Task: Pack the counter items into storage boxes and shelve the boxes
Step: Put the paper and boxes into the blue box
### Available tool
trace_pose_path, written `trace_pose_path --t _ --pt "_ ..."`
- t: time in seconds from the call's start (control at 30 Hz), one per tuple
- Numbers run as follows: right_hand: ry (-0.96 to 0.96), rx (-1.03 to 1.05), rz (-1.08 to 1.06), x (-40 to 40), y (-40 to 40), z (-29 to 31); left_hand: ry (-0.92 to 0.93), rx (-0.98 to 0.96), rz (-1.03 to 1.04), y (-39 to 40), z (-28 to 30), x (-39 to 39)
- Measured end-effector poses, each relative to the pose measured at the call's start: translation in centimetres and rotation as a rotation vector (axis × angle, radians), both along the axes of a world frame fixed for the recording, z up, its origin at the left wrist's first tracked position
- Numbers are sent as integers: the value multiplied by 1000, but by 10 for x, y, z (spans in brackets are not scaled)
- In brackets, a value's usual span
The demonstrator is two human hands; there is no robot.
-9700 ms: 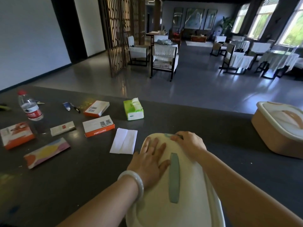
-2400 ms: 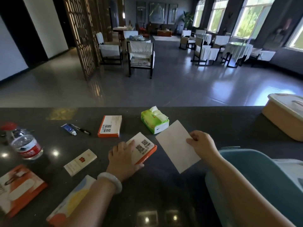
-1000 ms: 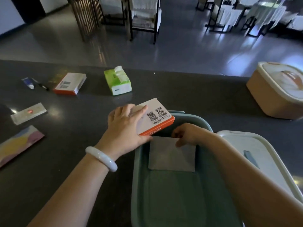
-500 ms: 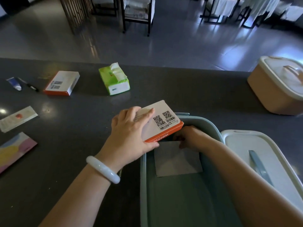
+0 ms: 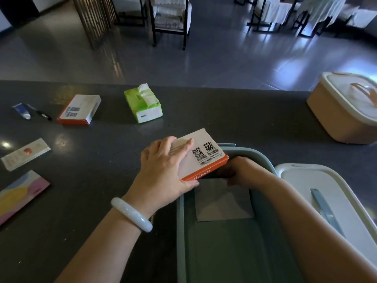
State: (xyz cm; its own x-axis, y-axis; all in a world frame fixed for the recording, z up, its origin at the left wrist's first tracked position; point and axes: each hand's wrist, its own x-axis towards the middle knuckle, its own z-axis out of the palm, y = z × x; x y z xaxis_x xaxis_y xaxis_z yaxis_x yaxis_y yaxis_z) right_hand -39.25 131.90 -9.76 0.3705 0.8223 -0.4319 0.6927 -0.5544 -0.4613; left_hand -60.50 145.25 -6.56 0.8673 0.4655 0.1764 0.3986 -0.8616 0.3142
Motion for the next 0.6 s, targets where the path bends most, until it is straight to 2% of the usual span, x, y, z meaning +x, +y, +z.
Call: trace_pose_path --t 0.3,0.37,0.5,0.6 --pt "125 65 -54 -3 -3 3 14 14 -2 0 0 0" --pt "169 -22 -11 -5 -4 3 22 11 2 0 0 0" --pt "159 -347 239 -11 -6 3 21 2 4 0 -1 0" --pt "186 -388 233 -11 -4 5 23 8 5 1 -1 1"
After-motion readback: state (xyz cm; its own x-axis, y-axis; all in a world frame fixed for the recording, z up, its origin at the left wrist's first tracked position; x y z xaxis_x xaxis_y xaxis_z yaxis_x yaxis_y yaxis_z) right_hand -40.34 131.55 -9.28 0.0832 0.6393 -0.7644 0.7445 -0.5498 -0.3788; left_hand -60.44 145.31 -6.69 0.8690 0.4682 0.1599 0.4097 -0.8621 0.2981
